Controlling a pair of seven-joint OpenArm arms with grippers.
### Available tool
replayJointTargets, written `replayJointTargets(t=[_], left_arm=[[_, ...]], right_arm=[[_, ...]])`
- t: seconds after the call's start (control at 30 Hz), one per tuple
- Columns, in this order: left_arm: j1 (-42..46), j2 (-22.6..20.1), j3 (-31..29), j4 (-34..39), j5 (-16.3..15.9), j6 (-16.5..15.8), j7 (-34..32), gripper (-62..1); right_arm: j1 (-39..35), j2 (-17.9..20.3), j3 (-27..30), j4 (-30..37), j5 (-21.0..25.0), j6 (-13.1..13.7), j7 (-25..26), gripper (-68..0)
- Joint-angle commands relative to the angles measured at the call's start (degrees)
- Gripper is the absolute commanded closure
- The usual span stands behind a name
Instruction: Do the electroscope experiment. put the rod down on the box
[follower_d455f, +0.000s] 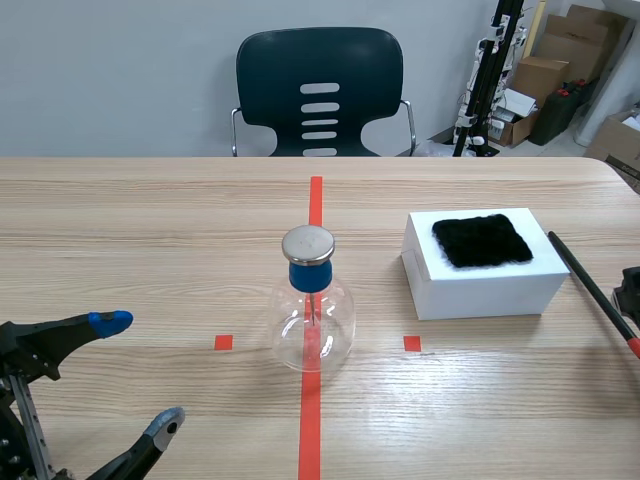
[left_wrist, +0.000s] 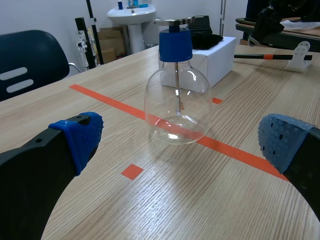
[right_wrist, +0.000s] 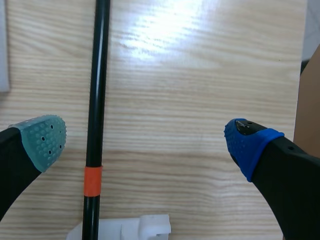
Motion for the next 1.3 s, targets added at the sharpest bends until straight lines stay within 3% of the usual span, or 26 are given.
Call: replayJointTargets(t=[0.0,0.3,0.57,0.83,1.27], left_arm=[[0.11,-0.17,0.02,0.72,-0.37,-0.04,-0.98,-62.3],[0.11,-0.17,0.02,0.72,-0.37,-0.04,-0.98,-62.3],[0.11,-0.17,0.02,0.72,-0.37,-0.04,-0.98,-62.3],[0.11,-0.17,0.02,0.72,-0.37,-0.04,-1.01,-62.3],[0.11,-0.17,0.02,0.72,-0.37,-0.04,-0.96,-62.3]], right_arm=[[-1.25,2.36,1.11,1.90,0.24,0.09,4.00,-67.9],[-12.44,4.96,5.05,7.02,-2.08,0.48,29.18,-67.9],[-18.21,5.35,7.58,7.34,-2.80,0.48,45.11,-67.9],[-21.46,5.31,7.67,7.32,-2.82,0.44,53.18,-67.9],[-21.64,5.33,7.67,7.32,-2.80,0.44,53.48,-67.9]])
